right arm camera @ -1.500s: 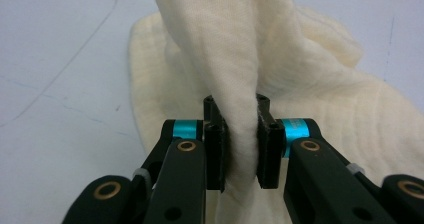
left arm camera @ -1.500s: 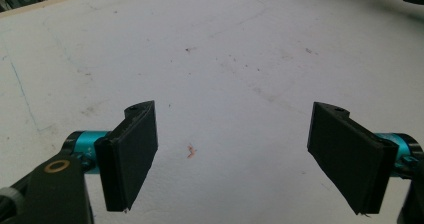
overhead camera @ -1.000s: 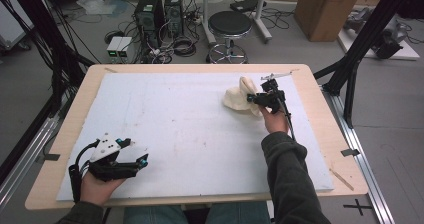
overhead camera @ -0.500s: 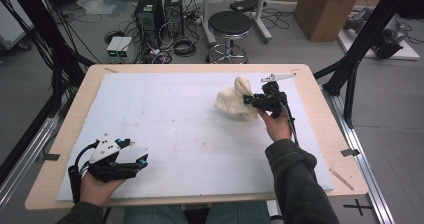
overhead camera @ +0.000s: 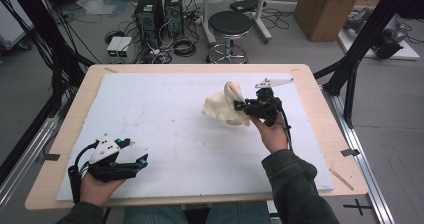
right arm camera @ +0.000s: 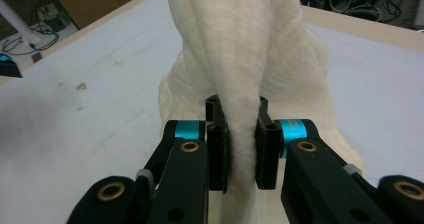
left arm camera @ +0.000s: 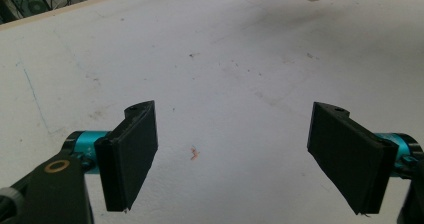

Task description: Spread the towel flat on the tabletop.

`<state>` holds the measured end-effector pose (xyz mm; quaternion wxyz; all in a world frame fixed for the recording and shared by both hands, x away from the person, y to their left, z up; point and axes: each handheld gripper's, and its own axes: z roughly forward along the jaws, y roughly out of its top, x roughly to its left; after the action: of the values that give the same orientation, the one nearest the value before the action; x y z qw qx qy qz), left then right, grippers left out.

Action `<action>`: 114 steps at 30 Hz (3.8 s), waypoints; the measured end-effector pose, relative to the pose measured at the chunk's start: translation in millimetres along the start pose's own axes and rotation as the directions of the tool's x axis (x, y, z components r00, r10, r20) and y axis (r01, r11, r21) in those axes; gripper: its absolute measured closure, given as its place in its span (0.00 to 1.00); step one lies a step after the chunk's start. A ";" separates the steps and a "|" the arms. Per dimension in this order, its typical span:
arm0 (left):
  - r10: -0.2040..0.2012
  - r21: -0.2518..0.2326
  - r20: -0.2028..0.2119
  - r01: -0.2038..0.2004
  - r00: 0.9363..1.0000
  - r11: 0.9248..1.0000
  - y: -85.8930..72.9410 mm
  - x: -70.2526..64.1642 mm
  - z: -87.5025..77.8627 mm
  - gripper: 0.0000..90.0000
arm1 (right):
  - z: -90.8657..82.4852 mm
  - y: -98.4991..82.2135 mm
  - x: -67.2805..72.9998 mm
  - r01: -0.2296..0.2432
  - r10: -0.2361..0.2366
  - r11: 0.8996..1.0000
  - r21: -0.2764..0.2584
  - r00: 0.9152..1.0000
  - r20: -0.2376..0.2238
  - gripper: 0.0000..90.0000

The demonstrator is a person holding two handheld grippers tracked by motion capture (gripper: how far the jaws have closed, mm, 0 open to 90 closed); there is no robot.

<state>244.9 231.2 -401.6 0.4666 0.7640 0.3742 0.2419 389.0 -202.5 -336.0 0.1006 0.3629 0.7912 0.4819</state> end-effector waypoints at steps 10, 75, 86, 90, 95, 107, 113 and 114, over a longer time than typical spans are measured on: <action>-0.003 -0.009 -0.006 0.003 1.000 1.000 -0.3 1.8 -2.6 0.23 | 23.2 3.5 38.6 0.060 -0.059 0.998 0.013 0.998 -0.030 0.89; -0.036 0.047 0.148 0.029 0.988 0.998 21.9 -38.6 73.7 0.50 | 70.2 -72.5 73.1 0.204 -0.185 0.975 0.086 0.964 -0.189 0.60; -0.097 0.161 0.110 0.079 0.989 0.984 30.9 -43.0 114.7 0.55 | 97.0 -77.4 73.8 0.233 -0.205 0.961 0.147 0.962 -0.183 0.62; -0.145 0.195 0.079 0.127 0.986 0.973 31.9 -37.4 122.0 0.68 | 108.1 -79.0 73.8 0.250 -0.218 0.953 0.173 0.958 -0.184 0.68; -0.126 0.220 0.071 0.107 0.990 0.970 30.4 -33.8 124.2 0.88 | 110.7 -78.5 71.1 0.250 -0.216 0.951 0.182 0.958 -0.186 0.86; -0.148 0.186 0.158 0.118 0.976 0.975 33.4 -39.0 118.8 0.73 | 103.2 -75.1 64.7 0.209 -0.174 0.964 0.165 0.964 -0.203 0.94; -0.167 0.184 0.142 0.139 0.976 0.973 34.4 -42.9 125.9 0.54 | 102.0 -74.8 63.5 0.194 -0.159 0.967 0.164 0.966 -0.206 0.94; -0.160 0.197 0.116 0.135 0.980 0.971 34.5 -43.3 129.8 0.55 | 102.4 -74.9 63.9 0.195 -0.161 0.967 0.162 0.966 -0.203 0.94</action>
<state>324.0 117.8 -429.7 0.4328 0.7888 0.4199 0.1192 359.6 -109.5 -439.2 0.0350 0.2505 0.8670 0.4293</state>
